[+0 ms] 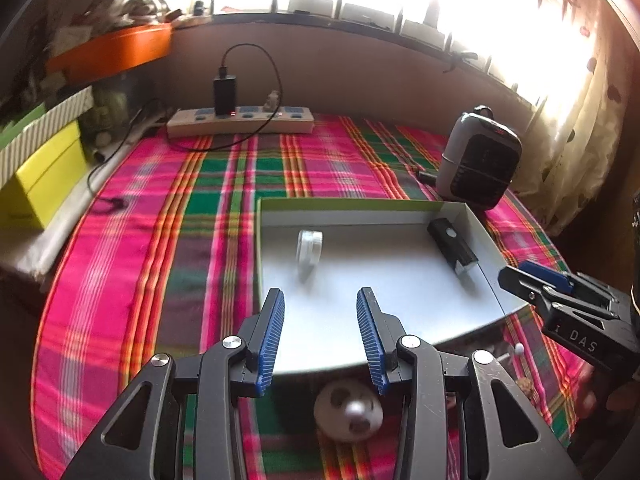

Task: Organize objects
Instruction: 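Lift both open tools out of the box toward the walnuts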

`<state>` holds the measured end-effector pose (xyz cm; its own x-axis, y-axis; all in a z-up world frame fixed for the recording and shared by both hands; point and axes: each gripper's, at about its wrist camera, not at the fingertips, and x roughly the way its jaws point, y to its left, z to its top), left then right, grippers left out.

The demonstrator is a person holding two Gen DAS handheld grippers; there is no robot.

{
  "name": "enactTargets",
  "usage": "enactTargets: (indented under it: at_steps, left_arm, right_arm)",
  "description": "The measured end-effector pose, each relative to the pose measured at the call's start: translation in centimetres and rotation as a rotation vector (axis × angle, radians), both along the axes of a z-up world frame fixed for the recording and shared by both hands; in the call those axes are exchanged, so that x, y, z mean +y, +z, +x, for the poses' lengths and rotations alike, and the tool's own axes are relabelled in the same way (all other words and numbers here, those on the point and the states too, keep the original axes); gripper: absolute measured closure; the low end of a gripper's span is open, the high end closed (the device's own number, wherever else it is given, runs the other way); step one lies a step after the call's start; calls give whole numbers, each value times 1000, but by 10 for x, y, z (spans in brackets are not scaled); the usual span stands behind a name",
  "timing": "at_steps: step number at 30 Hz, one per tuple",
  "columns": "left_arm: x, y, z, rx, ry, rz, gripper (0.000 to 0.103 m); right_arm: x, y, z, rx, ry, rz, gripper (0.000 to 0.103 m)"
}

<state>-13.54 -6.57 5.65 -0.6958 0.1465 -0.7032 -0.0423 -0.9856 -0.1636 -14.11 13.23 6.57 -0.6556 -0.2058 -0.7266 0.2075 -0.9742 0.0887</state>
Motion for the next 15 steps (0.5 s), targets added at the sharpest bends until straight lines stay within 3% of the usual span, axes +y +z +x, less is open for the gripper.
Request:
enactTargets:
  at_steps: [4, 15]
  left_arm:
    - [-6, -3, 17, 1, 15, 9, 67]
    - [-14, -19, 52, -22, -2, 46, 65]
  right_arm:
    - [6, -1, 18, 4, -10, -20, 54]
    - [22, -12, 66, 8, -54, -3, 53]
